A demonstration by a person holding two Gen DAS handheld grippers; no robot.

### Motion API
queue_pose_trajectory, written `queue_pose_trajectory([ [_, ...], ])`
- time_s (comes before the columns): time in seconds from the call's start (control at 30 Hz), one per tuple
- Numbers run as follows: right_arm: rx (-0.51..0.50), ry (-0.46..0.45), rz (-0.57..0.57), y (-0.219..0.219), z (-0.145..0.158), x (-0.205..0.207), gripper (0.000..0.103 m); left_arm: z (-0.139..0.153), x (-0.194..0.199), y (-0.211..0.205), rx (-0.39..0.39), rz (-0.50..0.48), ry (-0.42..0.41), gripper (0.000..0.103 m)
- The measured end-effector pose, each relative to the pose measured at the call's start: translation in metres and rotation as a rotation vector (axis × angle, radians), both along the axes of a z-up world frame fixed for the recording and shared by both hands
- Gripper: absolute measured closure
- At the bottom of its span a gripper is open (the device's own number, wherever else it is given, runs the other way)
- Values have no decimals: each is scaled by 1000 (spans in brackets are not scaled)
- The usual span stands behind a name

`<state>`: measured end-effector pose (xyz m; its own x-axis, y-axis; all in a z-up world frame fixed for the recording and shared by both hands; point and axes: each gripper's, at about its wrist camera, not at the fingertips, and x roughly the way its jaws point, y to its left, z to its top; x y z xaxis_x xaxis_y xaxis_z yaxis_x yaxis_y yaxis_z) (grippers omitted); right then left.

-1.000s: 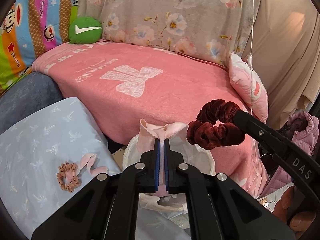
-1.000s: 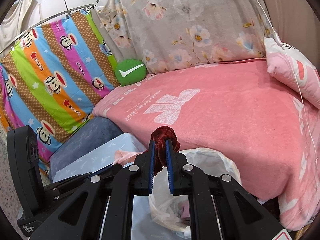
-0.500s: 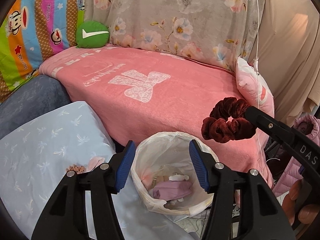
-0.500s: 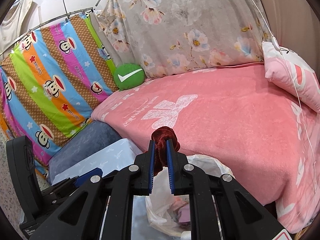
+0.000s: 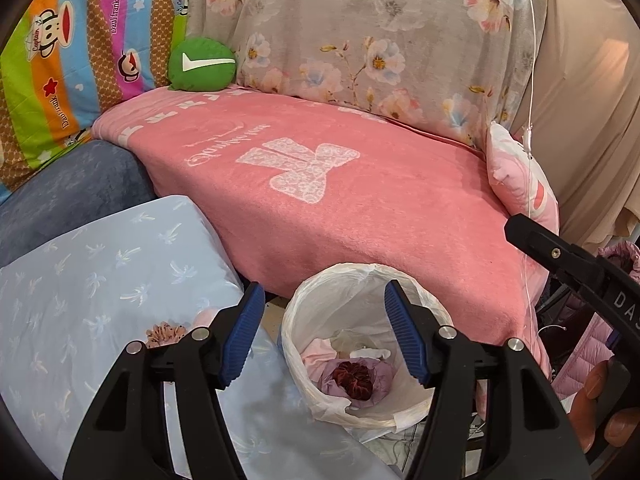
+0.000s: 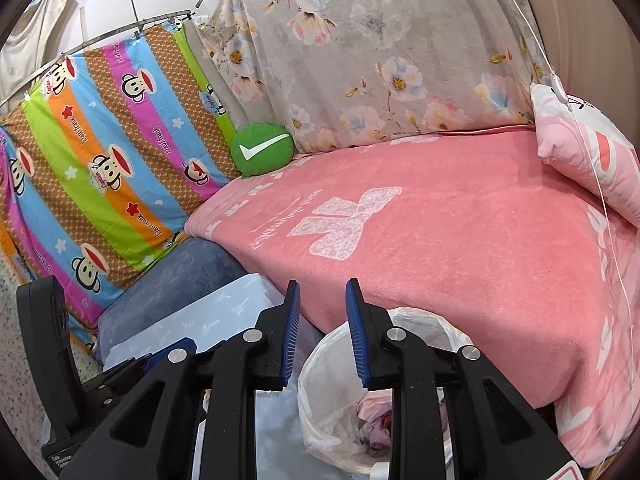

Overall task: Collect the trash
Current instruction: 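Move both open tools back over the peach scrunchie and pink ribbon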

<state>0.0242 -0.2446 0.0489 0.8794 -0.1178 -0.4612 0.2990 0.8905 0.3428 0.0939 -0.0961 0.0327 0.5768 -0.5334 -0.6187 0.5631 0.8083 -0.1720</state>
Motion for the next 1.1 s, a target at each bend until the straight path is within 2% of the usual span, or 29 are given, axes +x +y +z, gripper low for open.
queue_pose_trajectory([
  [0.5,-15,27,55,26,-5,9,73,-4,6,22,-11,52,19,43],
  [0.87,-21,65,118,56,-16,24,73,-18,19,58,-6,133,49,39],
  [1.1,-27,107,161,76,-30,37,68,-32,31,84,19,203,73,39],
])
